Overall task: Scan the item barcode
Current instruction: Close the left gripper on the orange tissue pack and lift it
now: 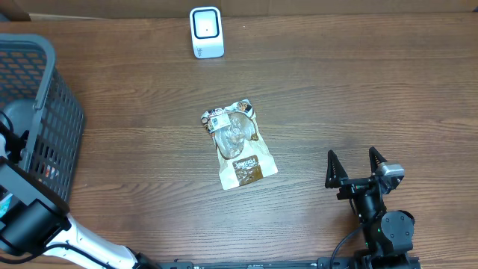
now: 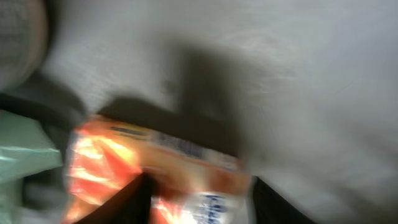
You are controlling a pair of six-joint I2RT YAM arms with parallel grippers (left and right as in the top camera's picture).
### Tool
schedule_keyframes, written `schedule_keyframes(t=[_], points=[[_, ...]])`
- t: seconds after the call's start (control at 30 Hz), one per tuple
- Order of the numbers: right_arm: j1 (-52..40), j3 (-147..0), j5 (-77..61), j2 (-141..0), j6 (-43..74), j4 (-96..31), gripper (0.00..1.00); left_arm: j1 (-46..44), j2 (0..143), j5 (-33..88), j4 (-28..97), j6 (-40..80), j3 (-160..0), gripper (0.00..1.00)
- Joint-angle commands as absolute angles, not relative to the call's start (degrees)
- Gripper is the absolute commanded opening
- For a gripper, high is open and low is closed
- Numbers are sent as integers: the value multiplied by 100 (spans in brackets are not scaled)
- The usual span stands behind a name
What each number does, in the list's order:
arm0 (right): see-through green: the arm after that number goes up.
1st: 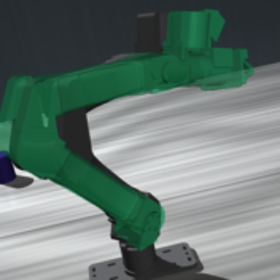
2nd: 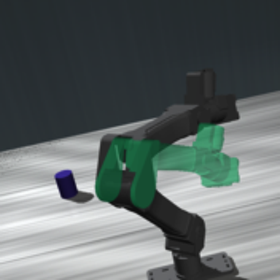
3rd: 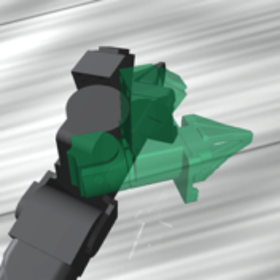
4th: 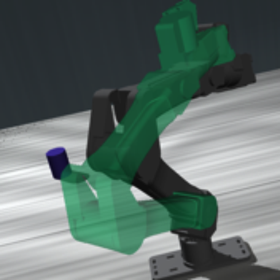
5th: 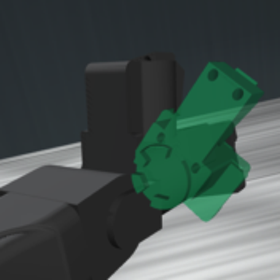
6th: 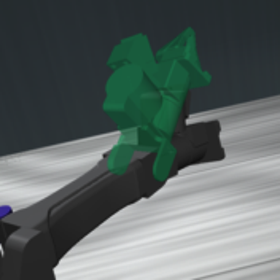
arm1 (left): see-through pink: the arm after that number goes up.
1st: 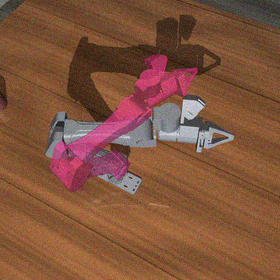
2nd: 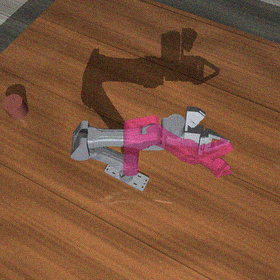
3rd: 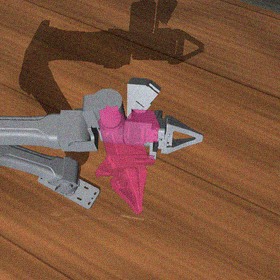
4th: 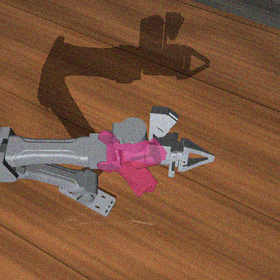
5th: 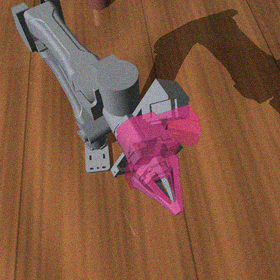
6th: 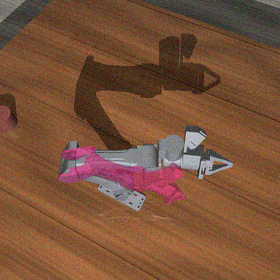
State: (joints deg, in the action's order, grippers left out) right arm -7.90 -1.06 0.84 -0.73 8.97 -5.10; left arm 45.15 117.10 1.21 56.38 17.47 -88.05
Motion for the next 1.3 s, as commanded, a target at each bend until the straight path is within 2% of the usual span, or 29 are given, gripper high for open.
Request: schedule_keyframes(t=[0.0,0.03,0.07,0.23,0.63,0.83,1.03,1.27], points=[[-766,-47,80,-16,899,-464,100,4536,12311,207,5583,1531,-8635,22],[-766,-47,80,-16,899,-464,100,4543,12307,187,5592,1525,-8643,11],[-766,-47,80,-16,899,-464,100,4552,12296,187,5625,1522,-8678,4],[-766,-47,80,-16,899,-464,100,4578,12289,193,6080,1527,-9251,4],[-766,-47,80,-16,899,-464,100,4466,12180,609,8001,1494,-12811,4],[-766,-47,80,-16,899,-464,100,4139,11675,803,8208,1367,-13559,4],[-766,-47,80,-16,899,-464,100,3356,10604,799,8193,1144,-13869,4],[-766,-47,80,-16,899,-464,100,1704,9963,685,8438,742,-13863,4]])
